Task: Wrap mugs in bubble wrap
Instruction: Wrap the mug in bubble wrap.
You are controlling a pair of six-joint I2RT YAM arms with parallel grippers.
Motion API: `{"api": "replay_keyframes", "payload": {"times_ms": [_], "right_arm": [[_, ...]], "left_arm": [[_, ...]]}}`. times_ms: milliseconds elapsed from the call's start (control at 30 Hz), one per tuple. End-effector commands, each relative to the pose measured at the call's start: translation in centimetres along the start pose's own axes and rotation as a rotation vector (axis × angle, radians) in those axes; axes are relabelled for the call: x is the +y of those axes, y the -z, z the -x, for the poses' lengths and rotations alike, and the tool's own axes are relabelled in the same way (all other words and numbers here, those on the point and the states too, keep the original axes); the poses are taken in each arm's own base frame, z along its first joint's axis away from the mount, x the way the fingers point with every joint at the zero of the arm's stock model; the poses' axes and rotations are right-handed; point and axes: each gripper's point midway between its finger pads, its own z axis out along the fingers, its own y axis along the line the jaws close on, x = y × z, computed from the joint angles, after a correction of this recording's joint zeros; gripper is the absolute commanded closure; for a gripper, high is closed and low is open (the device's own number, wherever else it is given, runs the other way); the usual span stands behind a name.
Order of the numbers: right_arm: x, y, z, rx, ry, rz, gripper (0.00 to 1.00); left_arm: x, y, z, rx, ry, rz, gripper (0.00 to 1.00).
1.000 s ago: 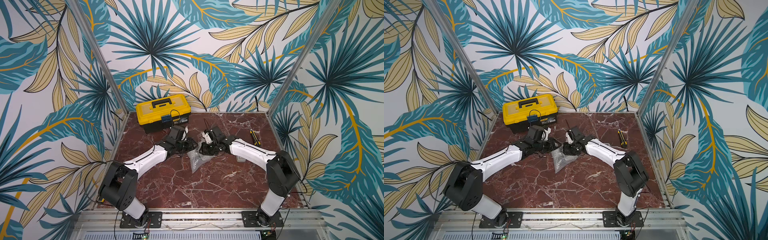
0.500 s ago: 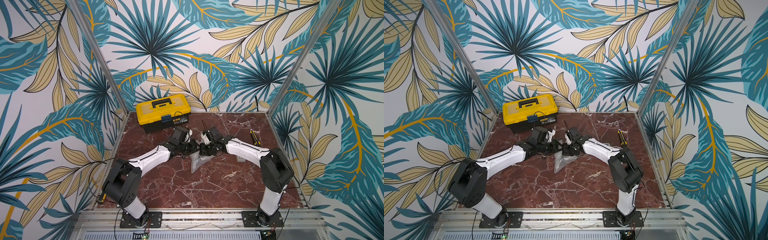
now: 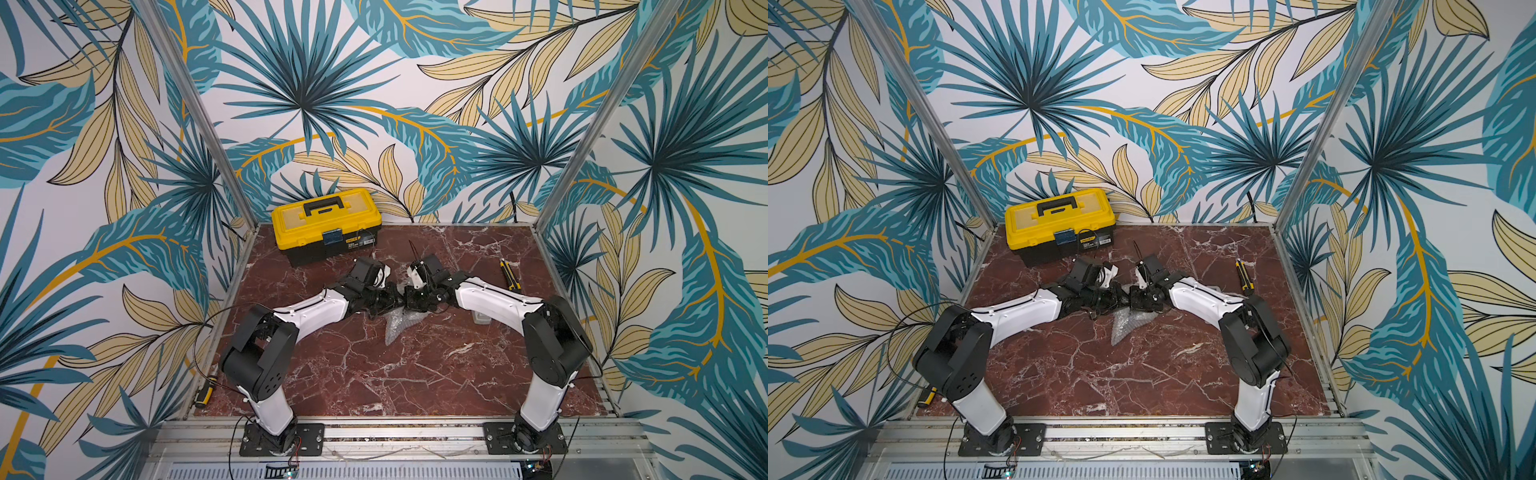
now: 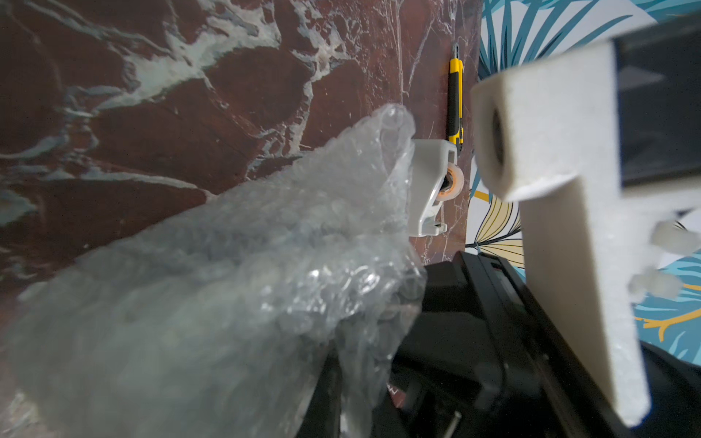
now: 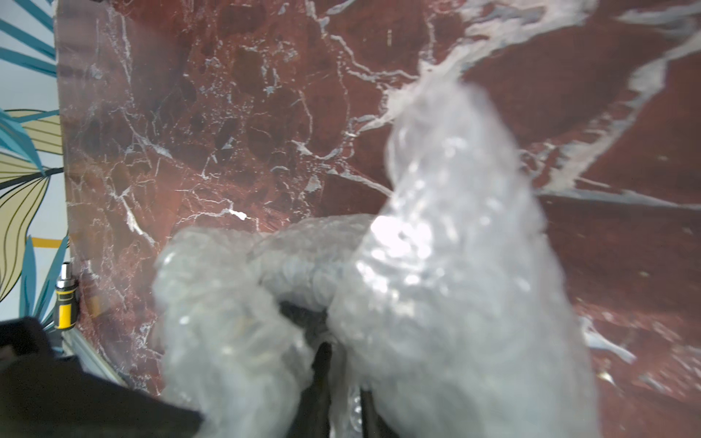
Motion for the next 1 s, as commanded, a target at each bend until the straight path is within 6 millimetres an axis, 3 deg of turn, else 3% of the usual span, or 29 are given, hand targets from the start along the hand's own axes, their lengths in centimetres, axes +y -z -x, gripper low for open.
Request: {"api": "replay_keyframes", "payload": {"times_ms": [0,133,267,500,767,967], "right_arm": [[2.5,2.7,-0.6,-0.006,0.028,0.077,0.77],[3.0,3.9,-0.2,-0.025,0.037,0.085,0.73],[3.2,3.7,-0.4,-0.014,0.027,0.105,0.73],[3.1,3.5,-0.5,-0.033,0.007,0.122,0.81],[2.4,3.7,-0.9,-0.069,0.006,0.123,0.81],[1.9,3.2,-0.9,-0.093,-0.025,0.116,0.74]], "left_arm": [[0.7,-1.3,0.5,-0.007,-0.005,0.023,0.89],[1.9,-1.3,0.0,0.002,-0.002,0.07,0.92],[2.2,-0.6,0.0,-0.006,-0.016,0.11,0.93],[1.4,0.2,0.5,-0.03,-0.036,0.113,0.94],[0.1,0.3,1.1,-0.037,-0.052,0.084,0.94],[-0.9,0.5,1.3,-0.04,-0.064,0.064,0.94]]}}
